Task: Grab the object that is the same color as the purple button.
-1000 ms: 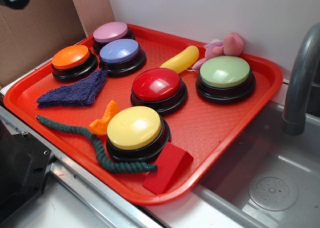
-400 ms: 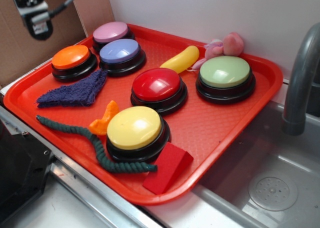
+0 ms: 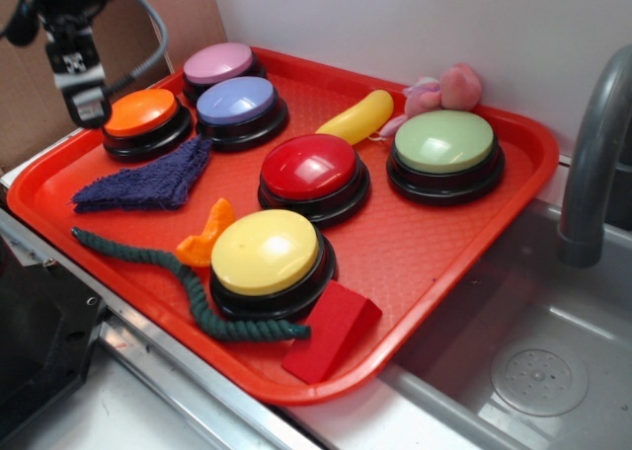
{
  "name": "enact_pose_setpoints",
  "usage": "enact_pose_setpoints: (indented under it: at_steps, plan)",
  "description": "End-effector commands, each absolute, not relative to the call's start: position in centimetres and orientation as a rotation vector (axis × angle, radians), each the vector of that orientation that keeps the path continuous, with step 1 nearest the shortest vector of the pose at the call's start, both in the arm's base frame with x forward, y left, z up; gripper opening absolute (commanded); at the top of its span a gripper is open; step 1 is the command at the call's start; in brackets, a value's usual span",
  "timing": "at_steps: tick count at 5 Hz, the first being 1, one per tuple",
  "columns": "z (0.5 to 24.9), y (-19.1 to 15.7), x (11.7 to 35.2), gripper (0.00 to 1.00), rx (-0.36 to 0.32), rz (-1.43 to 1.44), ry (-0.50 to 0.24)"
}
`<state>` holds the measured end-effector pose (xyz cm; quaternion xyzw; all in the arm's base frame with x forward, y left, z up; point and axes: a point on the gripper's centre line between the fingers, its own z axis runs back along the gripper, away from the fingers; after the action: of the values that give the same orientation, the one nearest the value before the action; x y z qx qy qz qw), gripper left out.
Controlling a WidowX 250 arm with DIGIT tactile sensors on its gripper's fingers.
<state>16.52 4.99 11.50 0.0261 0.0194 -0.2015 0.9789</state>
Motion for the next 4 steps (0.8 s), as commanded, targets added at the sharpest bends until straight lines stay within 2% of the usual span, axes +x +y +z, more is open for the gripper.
enact_pose_setpoints:
  at_steps: [1,2,4]
  plan:
    - [8.5,6.6,17.3,1.0,0.05,-0.489,0.045]
    - [6.9,7.7,16.8,1.0,0.028,-0.505,0.034]
    - [4.6,8.5,16.3,1.0,0.031,-0.507,0.019]
